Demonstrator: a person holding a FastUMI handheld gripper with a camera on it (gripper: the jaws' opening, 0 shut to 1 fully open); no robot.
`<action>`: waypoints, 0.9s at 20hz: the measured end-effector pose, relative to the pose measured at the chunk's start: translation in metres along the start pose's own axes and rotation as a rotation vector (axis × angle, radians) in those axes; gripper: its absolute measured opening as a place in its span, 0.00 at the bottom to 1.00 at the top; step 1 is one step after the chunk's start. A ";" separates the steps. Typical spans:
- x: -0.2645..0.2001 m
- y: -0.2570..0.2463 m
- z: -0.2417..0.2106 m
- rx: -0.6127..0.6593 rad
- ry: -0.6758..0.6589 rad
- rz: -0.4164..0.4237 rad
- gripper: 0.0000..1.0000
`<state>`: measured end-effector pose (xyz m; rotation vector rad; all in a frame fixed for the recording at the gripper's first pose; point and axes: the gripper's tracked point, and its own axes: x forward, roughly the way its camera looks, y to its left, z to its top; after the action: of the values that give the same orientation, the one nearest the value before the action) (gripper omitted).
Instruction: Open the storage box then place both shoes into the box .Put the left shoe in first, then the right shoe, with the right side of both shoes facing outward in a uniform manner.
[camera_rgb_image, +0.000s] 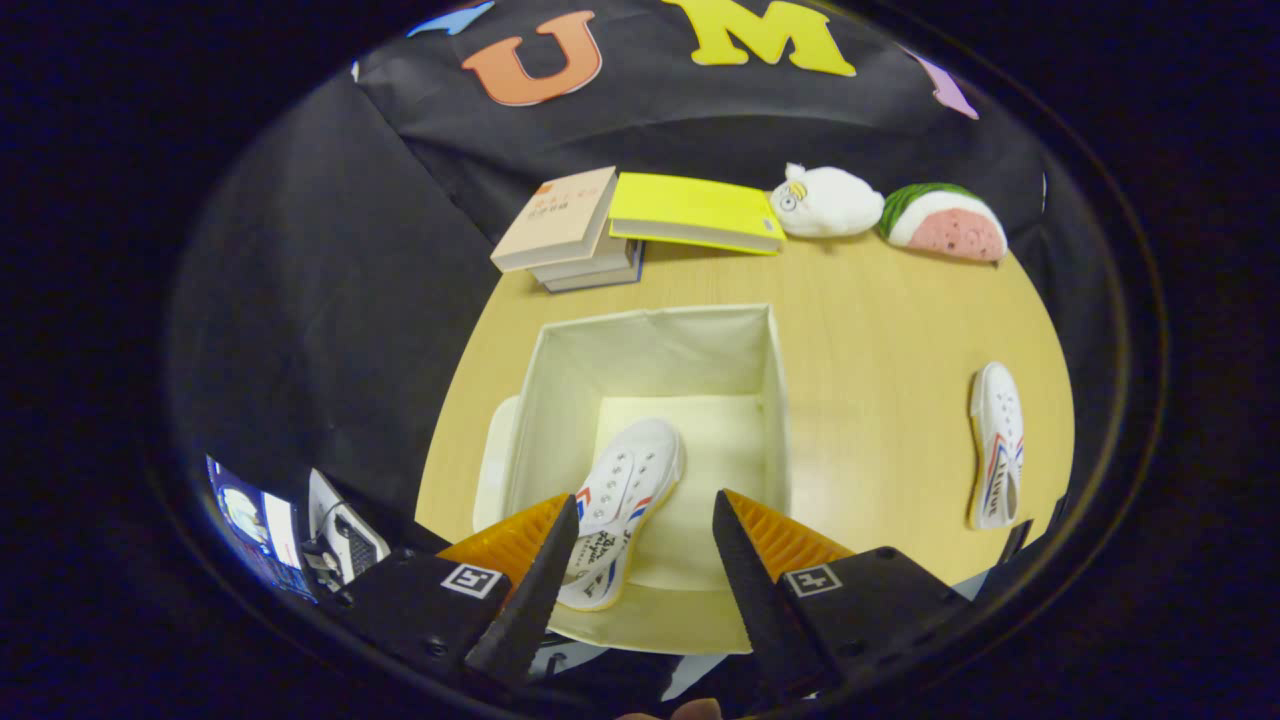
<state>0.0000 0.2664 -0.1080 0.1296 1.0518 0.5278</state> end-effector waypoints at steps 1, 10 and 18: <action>-0.012 -0.011 0.006 -0.015 -0.045 -0.017 0.87; -0.086 -0.154 0.007 -0.017 -0.245 -0.215 0.91; -0.076 -0.329 -0.051 0.111 -0.170 -0.386 0.94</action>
<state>0.0431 -0.0631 -0.1881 0.0647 0.9105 0.1070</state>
